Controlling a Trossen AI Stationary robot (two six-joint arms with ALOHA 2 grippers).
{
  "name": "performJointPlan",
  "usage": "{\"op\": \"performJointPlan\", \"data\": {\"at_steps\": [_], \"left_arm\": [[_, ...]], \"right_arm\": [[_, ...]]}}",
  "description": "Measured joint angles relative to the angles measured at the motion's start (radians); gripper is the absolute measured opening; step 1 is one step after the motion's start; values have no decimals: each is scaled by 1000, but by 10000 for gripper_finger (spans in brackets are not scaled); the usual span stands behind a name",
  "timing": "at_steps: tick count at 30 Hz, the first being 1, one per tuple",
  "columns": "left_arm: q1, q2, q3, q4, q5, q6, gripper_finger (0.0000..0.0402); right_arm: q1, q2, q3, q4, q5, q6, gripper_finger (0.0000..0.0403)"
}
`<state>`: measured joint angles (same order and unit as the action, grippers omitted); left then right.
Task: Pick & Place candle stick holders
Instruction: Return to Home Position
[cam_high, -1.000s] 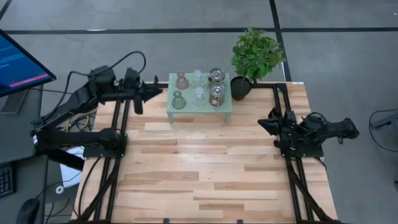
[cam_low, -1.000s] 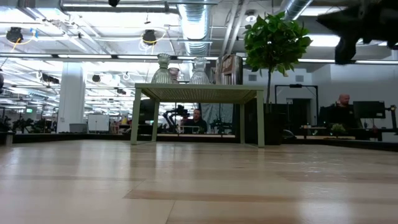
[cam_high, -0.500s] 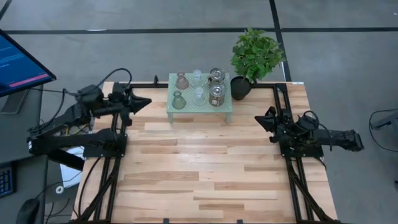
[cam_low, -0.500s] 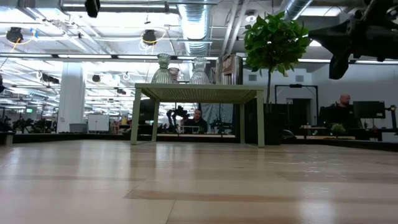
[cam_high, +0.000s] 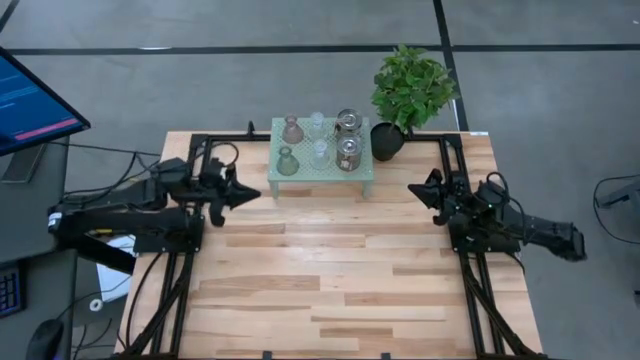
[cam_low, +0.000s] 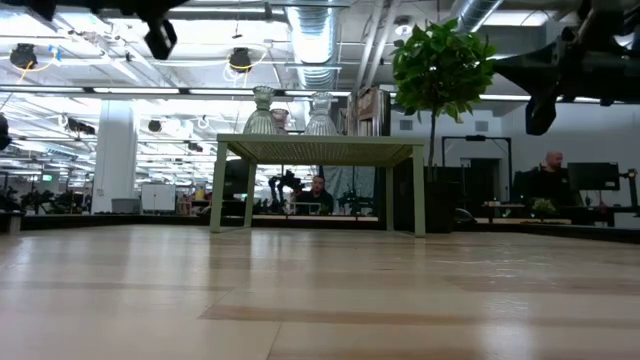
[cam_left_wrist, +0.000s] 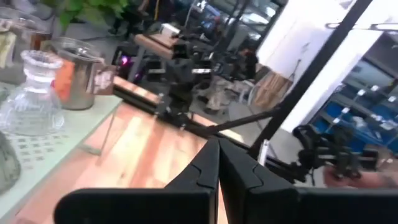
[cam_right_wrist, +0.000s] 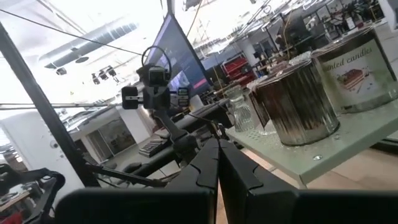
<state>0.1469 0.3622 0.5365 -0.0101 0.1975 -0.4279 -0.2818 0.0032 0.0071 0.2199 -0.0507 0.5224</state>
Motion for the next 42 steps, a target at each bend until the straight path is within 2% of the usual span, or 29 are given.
{"op": "performJointPlan", "data": {"at_steps": [5, 16, 23, 28, 34, 42], "left_arm": [[-58, -102, -62, 4, -92, 0, 3], [-76, -332, -181, -49, -187, -27, 3], [-76, -354, -258, -74, -196, -77, 4], [-76, -355, -286, -71, -195, -87, 5], [-76, -355, -300, -71, -197, -83, 5], [-76, -354, -321, -71, -197, -85, 6]], "right_arm": [[-42, 0, 0, -22, -14, 0, 0], [-159, 0, 0, -19, -146, 3, 0], [-209, 0, -1, -49, -240, 21, 0], [-196, 0, -1, -82, -241, 21, 0], [-116, 1, -1, -114, -232, 23, 0], [6, 1, -1, -140, -94, -25, 0]]}}
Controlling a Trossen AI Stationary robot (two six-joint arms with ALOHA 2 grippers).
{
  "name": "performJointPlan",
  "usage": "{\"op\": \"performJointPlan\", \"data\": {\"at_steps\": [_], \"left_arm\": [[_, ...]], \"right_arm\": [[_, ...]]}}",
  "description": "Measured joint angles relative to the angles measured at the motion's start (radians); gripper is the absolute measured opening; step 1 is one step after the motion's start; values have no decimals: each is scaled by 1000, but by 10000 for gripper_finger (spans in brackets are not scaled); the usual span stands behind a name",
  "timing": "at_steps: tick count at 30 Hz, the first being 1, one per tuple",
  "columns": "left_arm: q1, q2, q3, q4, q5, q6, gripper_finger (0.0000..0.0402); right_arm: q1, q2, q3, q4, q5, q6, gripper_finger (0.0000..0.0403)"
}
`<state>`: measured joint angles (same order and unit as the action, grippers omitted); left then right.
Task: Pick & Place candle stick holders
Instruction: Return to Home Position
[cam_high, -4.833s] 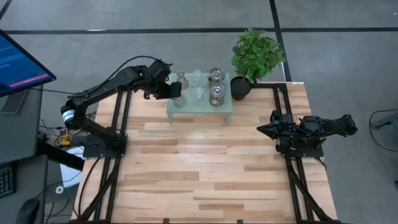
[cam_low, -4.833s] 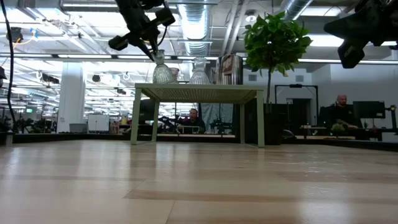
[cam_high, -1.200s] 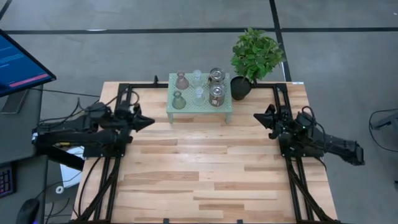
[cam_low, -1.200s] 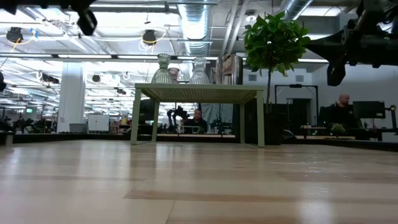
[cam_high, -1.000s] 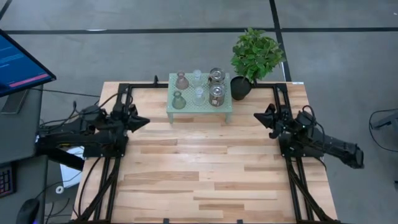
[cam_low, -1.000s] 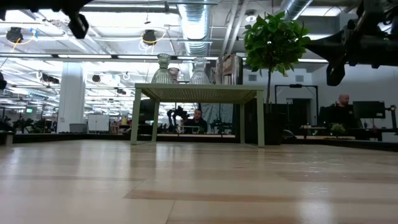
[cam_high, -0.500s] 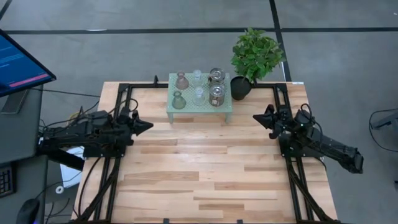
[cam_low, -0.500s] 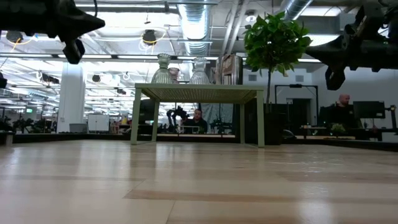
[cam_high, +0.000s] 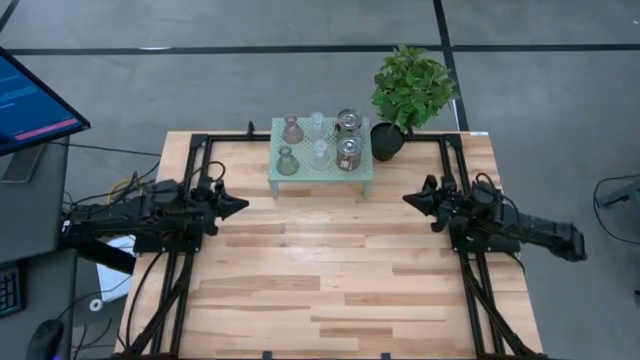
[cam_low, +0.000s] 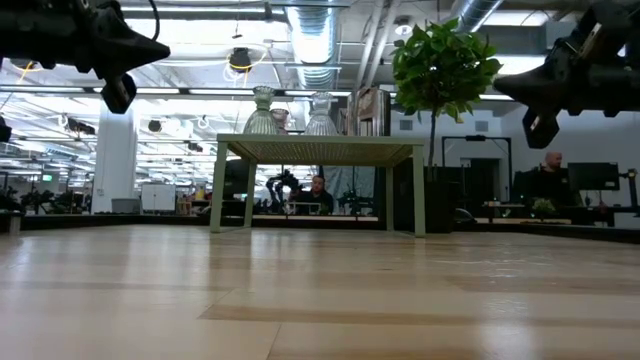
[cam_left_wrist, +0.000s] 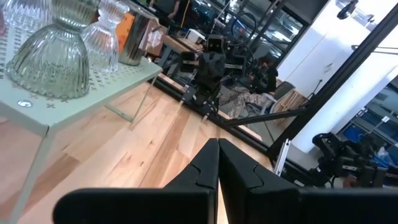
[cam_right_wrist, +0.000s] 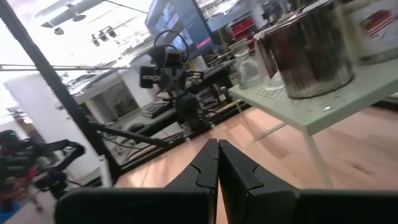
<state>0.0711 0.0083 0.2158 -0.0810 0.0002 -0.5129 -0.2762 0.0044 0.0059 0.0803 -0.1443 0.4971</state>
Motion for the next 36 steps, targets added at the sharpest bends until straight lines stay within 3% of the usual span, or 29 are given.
{"op": "performJointPlan", "data": {"at_steps": [6, 17, 28, 36], "left_arm": [[0, 1, 0, 16, 19, -1, 7], [0, 1, 0, 21, 8, -1, 8], [0, 1, 0, 22, 8, 7, 11], [0, 1, 0, 43, 3, 68, 11]], "right_arm": [[35, 0, 0, 0, 78, -25, 0], [34, 0, 0, -50, 67, 72, 0], [77, 0, 0, 7, 67, 48, 0], [192, 0, 0, 128, 195, -155, 0]]}}
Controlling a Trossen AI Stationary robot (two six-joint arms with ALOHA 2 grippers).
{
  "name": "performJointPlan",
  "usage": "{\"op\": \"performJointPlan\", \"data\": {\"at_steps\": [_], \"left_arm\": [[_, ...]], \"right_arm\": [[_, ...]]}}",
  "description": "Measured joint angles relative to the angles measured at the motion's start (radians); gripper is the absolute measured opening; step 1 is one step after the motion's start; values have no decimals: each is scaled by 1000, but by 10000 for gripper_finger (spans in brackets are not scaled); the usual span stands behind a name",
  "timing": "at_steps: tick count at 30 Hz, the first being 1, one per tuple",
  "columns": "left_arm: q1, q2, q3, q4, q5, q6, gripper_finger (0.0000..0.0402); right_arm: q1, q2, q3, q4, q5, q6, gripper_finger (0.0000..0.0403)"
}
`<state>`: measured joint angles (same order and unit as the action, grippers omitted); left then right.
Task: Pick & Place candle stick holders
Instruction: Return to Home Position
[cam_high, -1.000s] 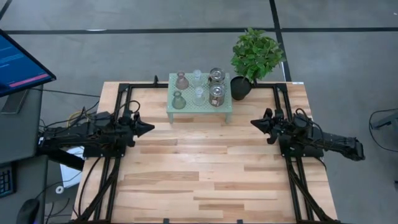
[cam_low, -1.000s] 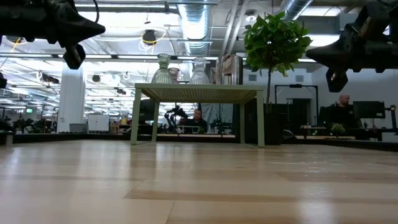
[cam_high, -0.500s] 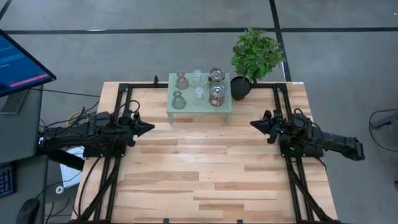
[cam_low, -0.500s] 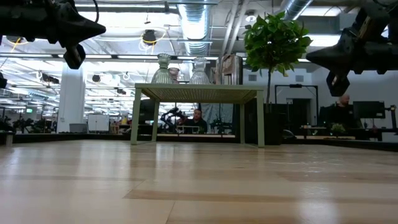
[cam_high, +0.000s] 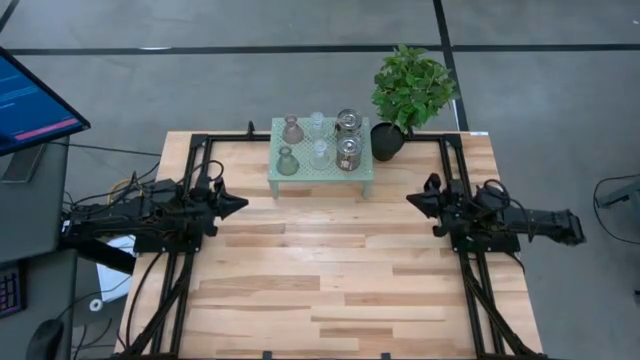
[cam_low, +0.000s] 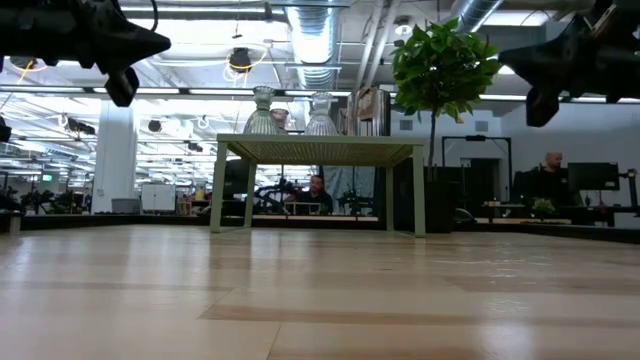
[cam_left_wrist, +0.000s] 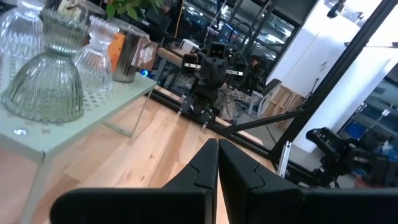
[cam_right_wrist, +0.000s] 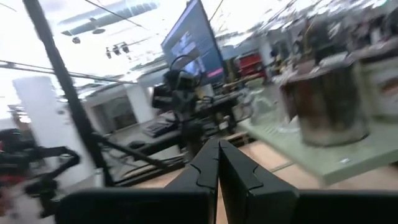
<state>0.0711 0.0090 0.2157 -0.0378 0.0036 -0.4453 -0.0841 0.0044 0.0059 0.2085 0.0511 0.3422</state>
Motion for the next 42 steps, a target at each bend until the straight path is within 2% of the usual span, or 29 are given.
{"op": "performJointPlan", "data": {"at_steps": [5, 10, 21, 34, 42], "left_arm": [[0, 0, 0, 1, 0, 85, 11], [0, -4, -17, 20, 10, 123, 11], [0, -9, -206, 264, 34, 120, 12], [0, -9, -211, 290, 46, 211, 12], [0, 2, -210, 291, 46, 228, 12]], "right_arm": [[17, 0, 0, 29, 76, -130, 0], [16, 0, 0, 33, 78, -215, 0], [41, 0, 0, -51, 77, -211, 0], [109, 0, 0, -102, 78, -224, 0], [107, 0, 0, -129, 80, -237, 0]]}}
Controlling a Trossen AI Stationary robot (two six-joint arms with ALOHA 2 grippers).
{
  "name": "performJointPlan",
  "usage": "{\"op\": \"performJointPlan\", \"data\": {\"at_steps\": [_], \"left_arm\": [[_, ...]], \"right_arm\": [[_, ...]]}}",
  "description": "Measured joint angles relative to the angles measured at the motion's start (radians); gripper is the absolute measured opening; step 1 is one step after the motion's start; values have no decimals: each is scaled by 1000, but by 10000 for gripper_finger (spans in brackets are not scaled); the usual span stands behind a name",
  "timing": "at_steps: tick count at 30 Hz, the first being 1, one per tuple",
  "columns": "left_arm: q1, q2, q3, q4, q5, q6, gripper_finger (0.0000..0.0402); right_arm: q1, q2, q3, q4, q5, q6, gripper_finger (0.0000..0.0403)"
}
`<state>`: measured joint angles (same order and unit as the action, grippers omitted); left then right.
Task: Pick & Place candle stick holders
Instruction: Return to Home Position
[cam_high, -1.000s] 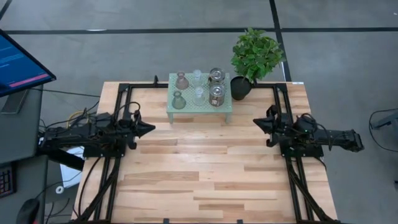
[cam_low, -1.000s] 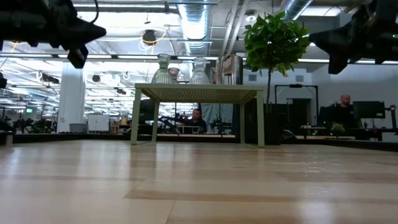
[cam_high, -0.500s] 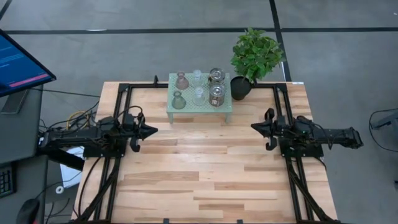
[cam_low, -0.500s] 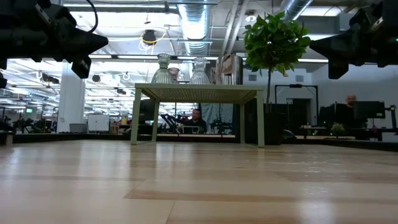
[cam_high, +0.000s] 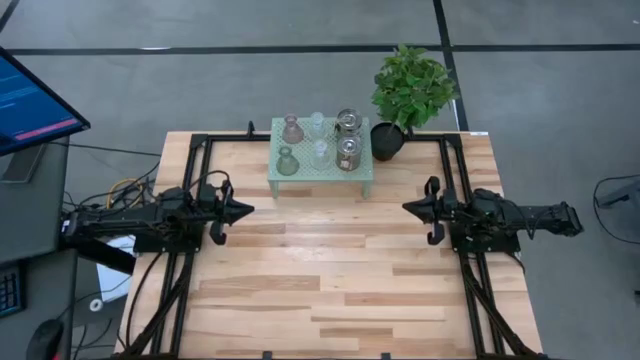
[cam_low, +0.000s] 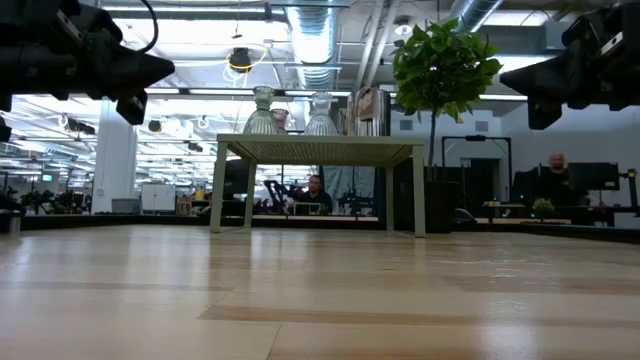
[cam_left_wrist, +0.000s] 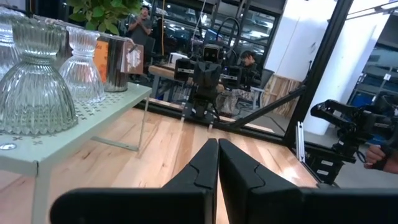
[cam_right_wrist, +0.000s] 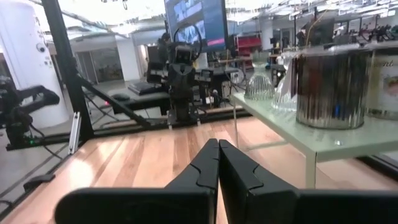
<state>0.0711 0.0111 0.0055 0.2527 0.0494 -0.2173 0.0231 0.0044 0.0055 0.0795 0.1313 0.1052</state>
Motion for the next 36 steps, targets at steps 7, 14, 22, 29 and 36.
{"op": "performJointPlan", "data": {"at_steps": [7, 14, 22, 29, 36], "left_arm": [[0, 38, 0, 2, 0, 0, 12], [0, 93, 0, 3, 0, 0, 12], [0, 151, 0, 7, 0, 0, 12], [0, 177, 1, 19, 0, 0, 12], [0, 201, 1, 23, 0, 0, 12]], "right_arm": [[3, 1, 0, -46, -1, 46, 0], [3, 1, 0, -46, -1, 45, 0], [3, 1, 0, -46, -1, 45, 0], [3, 1, 0, -46, 0, 45, 0], [3, 1, 0, -46, 0, 45, 0]]}}
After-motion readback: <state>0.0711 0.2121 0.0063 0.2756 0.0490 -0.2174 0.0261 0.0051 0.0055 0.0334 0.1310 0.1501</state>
